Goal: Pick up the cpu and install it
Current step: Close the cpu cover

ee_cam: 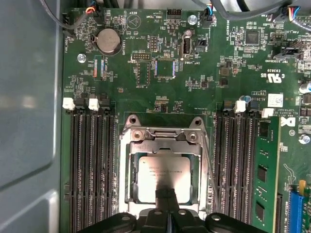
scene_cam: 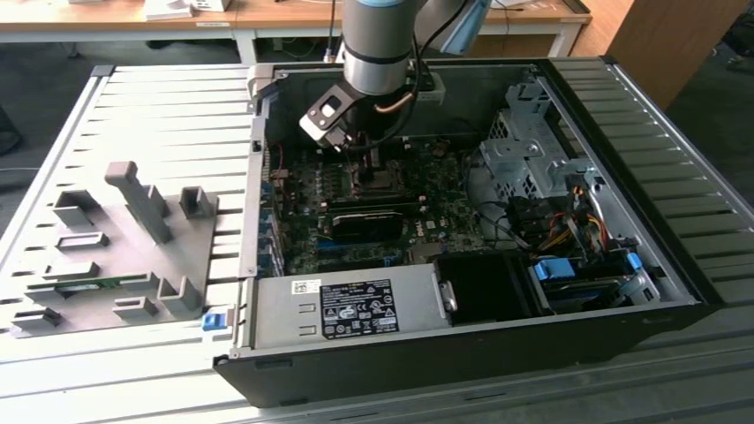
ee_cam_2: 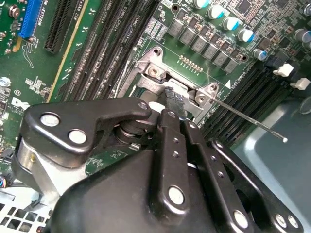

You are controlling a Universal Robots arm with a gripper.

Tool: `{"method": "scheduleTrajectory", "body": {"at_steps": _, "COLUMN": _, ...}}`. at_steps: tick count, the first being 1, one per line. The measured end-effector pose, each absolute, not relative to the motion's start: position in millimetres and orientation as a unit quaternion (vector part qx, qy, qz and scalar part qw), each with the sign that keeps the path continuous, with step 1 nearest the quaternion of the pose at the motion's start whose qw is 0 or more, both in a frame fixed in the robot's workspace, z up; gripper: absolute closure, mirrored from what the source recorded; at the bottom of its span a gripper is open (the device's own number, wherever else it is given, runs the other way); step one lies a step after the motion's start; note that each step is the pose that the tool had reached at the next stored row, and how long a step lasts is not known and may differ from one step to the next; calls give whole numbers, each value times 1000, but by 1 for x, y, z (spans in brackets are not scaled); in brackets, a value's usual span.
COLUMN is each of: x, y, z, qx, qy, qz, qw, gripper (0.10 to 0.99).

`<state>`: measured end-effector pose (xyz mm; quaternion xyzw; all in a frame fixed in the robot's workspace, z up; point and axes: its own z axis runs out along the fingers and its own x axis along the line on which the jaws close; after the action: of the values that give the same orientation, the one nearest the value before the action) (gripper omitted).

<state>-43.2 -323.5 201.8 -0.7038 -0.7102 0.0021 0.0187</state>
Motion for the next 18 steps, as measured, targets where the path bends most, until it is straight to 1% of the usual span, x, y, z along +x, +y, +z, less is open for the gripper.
{"method": "scheduleTrajectory", "body": {"at_steps": 13, "x": -41, "y": -324, "z": 198, "qx": -704, "qy": -710, "qz": 2, "qw": 18, "gripper": 980}}
{"method": "scheduleTrajectory", "body": {"at_steps": 18, "x": -41, "y": -323, "z": 210, "qx": -704, "qy": -710, "qz": 2, "qw": 18, "gripper": 980}}
